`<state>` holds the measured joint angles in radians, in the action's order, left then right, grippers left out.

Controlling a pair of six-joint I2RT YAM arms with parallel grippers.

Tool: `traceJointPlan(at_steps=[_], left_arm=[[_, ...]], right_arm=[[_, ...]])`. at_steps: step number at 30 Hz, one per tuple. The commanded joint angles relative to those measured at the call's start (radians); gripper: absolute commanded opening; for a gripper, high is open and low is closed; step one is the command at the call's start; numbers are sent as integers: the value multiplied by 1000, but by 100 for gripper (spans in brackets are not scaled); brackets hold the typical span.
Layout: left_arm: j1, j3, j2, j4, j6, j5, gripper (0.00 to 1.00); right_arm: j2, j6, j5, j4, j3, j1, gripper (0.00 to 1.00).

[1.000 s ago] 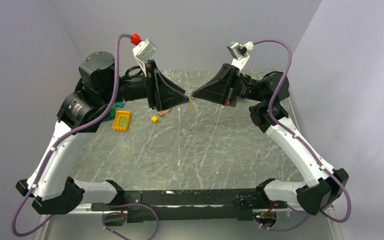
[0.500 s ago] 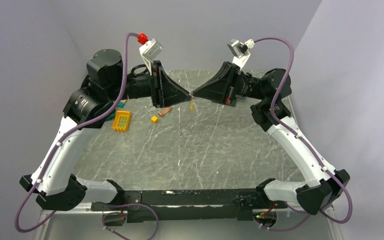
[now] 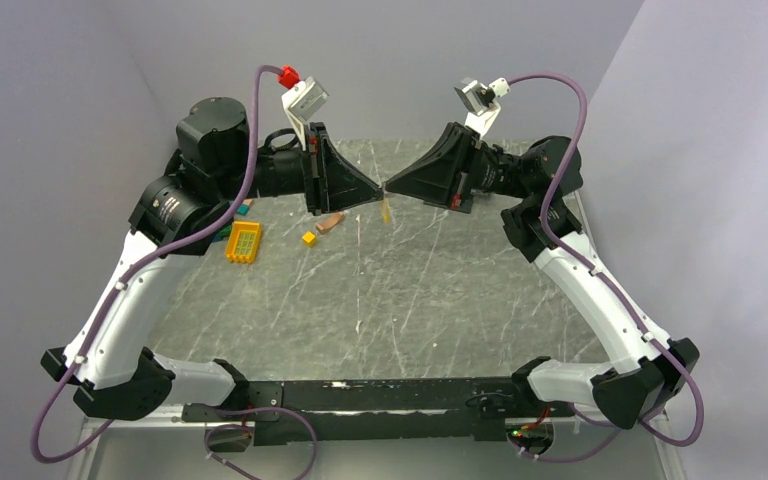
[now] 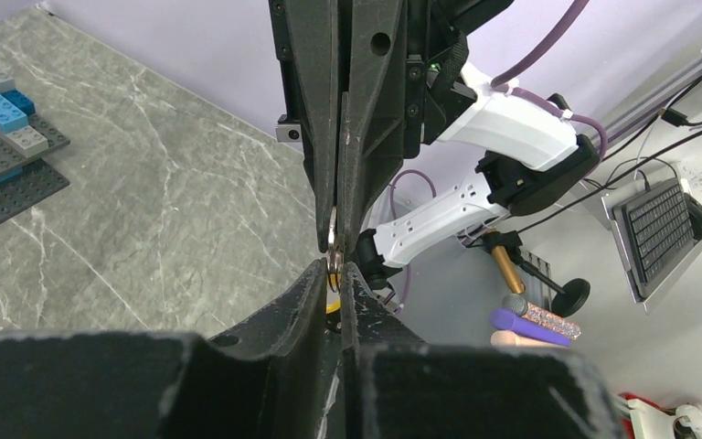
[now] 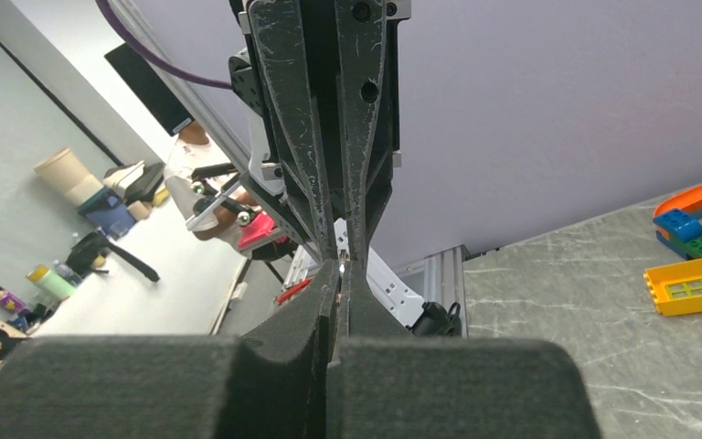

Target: Remove the keys from the keyring

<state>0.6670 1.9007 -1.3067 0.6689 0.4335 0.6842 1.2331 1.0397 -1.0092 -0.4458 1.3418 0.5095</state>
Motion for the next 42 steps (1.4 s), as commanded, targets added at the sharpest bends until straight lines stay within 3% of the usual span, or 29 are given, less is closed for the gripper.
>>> traceJointPlan(at_steps=[1, 12, 15, 19, 27, 42], left_arm=[[-3, 23, -7, -42, -7, 19, 18], [-3, 42, -7, -11, -33, 10, 22], [-4, 41, -6, -14, -35, 10, 17], [-4, 43, -10, -16, -33, 16, 0], [-3, 35, 6, -33, -14, -21, 0], [-2, -159, 124, -356, 237, -287, 0]], right_arm=[[-11, 1, -22, -37, 4, -2, 0], [-9, 0, -21, -43, -7, -2, 0], [-10, -3, -19, -41, -9, -2, 0], [-13, -6, -16, -40, -13, -2, 0], [-25, -74, 5, 35, 8, -2, 0], [-19, 24, 81, -111, -17, -2, 0]])
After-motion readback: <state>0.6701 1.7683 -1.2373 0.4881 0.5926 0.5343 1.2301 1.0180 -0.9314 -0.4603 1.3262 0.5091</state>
